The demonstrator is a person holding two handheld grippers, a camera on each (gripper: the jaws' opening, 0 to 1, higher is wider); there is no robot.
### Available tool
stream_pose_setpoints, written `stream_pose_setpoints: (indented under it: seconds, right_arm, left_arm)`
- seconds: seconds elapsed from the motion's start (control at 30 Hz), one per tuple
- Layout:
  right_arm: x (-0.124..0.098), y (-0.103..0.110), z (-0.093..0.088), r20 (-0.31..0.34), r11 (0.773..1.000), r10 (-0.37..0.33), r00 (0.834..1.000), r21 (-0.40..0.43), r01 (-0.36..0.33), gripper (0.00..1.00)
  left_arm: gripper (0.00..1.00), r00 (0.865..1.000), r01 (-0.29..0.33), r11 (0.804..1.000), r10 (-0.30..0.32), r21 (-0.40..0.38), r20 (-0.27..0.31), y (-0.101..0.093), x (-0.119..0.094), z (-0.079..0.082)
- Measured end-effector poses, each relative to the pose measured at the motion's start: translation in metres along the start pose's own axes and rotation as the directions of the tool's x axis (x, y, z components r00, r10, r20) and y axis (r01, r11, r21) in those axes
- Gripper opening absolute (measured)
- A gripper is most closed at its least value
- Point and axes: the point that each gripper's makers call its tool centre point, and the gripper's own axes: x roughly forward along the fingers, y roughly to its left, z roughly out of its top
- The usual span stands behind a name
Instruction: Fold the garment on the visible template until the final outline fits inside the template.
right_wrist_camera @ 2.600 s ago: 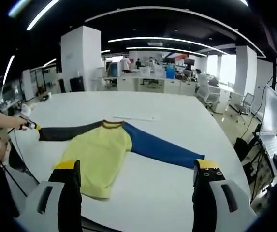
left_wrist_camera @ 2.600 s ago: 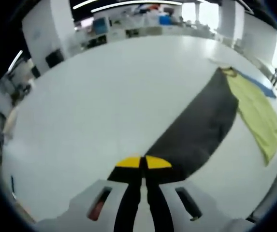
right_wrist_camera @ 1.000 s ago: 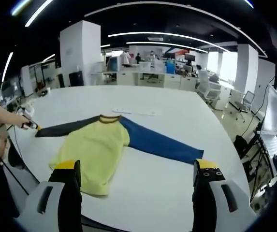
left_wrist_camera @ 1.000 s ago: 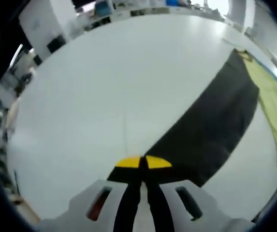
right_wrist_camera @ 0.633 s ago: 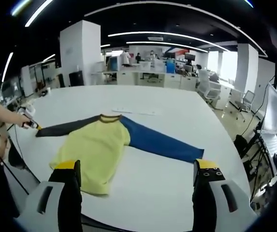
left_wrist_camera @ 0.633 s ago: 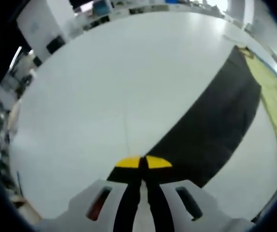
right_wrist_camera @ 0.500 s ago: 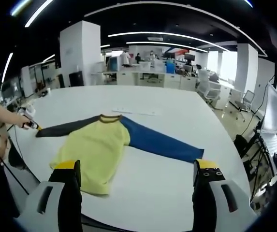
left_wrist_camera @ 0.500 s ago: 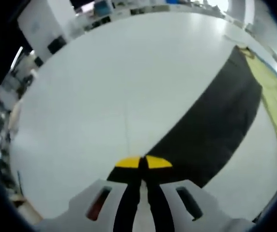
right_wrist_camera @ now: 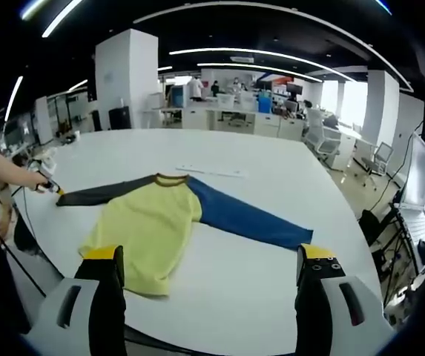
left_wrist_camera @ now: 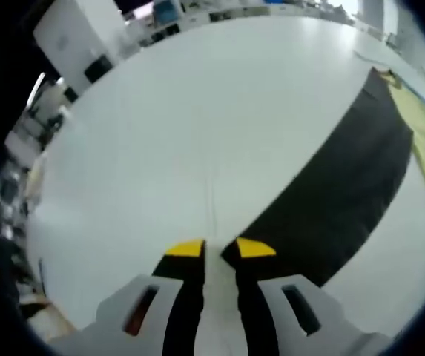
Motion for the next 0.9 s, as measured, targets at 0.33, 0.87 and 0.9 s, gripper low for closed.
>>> stream_pose_setpoints:
  seconds: [0.33,0.87,0.9]
  right_arm:
    - [0.0,0.007,0.002,0.015,0.999,0.036,0.999,-0.001,-0.036,0.96]
    - [-0.011,0.011,0.0,0.045,0.994,0.102,0.994,-0.028,-0.101,0.97]
    - [-0.012,0.009,0.0,0.049,0.994,0.108,0.993,-0.028,-0.106,0.97]
  left_arm:
    - [0.18,0.999,0.025,0.997,-0.022,-0.069,0.045,0.002,-0.016,-0.008]
    - [0.31,0.97,0.082,0.984,-0.042,-0.16,0.239,-0.012,-0.084,0.009]
    - [0.32,0.967,0.086,0.983,-0.044,-0.163,0.249,-0.014,-0.089,0.008]
